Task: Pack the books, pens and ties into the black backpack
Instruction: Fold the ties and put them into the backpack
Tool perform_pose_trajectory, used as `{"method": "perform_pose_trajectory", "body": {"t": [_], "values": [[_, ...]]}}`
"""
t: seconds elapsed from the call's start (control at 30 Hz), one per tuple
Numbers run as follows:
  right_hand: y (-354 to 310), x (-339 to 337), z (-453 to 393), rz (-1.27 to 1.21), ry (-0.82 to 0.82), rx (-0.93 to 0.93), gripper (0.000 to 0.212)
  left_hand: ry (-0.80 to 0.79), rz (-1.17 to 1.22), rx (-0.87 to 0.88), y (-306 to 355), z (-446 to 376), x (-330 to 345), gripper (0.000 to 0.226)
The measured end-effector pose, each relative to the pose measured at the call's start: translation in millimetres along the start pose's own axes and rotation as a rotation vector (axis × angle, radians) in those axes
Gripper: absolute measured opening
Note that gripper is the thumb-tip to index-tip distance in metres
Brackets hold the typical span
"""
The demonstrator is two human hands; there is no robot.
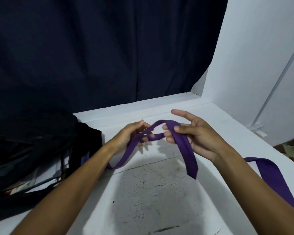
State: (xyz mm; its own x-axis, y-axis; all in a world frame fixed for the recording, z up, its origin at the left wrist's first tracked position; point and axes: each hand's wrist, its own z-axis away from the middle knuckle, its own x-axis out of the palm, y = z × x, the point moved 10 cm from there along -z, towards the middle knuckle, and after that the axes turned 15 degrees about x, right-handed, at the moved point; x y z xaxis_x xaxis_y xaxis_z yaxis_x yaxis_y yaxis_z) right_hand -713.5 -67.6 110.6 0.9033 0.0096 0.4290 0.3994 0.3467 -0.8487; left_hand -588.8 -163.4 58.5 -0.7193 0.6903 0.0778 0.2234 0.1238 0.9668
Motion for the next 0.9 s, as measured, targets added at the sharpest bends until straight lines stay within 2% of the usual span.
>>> {"method": "perform_pose_trajectory", "body": {"t": [0.1, 0.17, 0.37, 0.57, 0.63, 0.73, 0.8, 0.9], "values": [[-22, 3, -4, -0.065, 0.037, -0.121, 0.055, -0.019, 0.214, 0.008, 2, 5, 37, 0.047], [-33, 5, -4, -0.104, 0.065, -0.172, 0.054, 0.041, 0.271, 0.025, 6, 4, 51, 0.05], [-54, 5, -2, -0.235, 0.232, -0.29, 0.042, 0.261, 0.319, 0.113, 25, 1, 68, 0.042], [-55, 10, -7, -0.296, 0.245, -0.304, 0.042, 0.277, 0.329, 0.087, 26, 3, 71, 0.038], [-54, 10, -8, -0.28, 0.272, -0.318, 0.042, 0.279, 0.346, 0.091, 28, 4, 72, 0.039], [-54, 9, -8, -0.207, 0.348, -0.365, 0.04, 0.283, 0.233, 0.16, 34, 4, 70, 0.026], [-60, 10, -4, -0.041, 0.425, -0.413, 0.042, 0.302, 0.194, 0.169, 34, 5, 67, 0.016], [-76, 8, 7, 0.202, 0.553, -0.463, 0.047, 0.297, 0.247, 0.153, 35, 6, 62, 0.017]]}}
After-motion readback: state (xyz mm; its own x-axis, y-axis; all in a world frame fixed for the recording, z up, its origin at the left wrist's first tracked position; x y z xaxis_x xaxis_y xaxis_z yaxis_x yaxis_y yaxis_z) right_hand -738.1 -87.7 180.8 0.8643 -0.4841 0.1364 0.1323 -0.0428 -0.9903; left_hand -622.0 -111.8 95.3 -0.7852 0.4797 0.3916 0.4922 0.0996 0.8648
